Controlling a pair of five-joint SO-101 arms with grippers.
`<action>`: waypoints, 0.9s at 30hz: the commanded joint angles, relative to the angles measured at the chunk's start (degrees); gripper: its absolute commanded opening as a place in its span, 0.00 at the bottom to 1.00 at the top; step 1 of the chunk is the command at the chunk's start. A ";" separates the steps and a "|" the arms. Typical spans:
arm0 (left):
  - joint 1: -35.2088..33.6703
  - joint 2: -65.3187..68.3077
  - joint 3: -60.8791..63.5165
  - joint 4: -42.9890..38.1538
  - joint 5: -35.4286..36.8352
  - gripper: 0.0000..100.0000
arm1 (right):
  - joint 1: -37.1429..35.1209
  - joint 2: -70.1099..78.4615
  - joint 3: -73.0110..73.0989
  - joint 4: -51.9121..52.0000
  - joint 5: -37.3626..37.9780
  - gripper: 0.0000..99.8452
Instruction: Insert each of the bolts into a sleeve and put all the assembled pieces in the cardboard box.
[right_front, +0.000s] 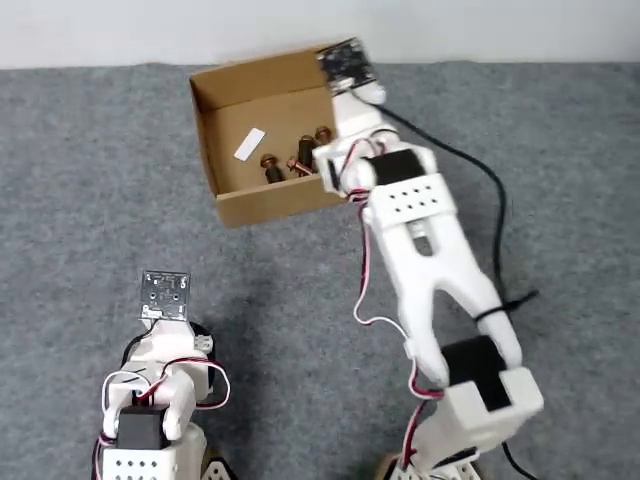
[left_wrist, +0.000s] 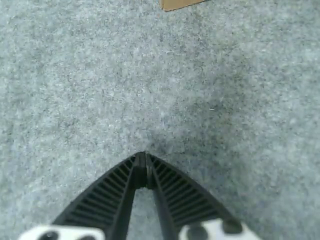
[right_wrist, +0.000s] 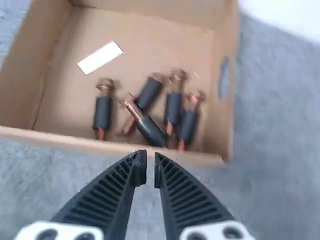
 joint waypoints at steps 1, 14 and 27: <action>-0.53 -0.09 -0.40 0.18 -0.35 0.00 | 1.98 -8.22 -1.85 8.75 -3.08 0.01; -0.53 -0.09 -0.40 0.18 -0.35 0.00 | 2.07 -31.43 2.20 40.75 -9.32 0.01; -0.53 -0.09 -0.40 0.18 -0.35 0.00 | 12.18 -78.37 45.80 33.27 -9.14 0.01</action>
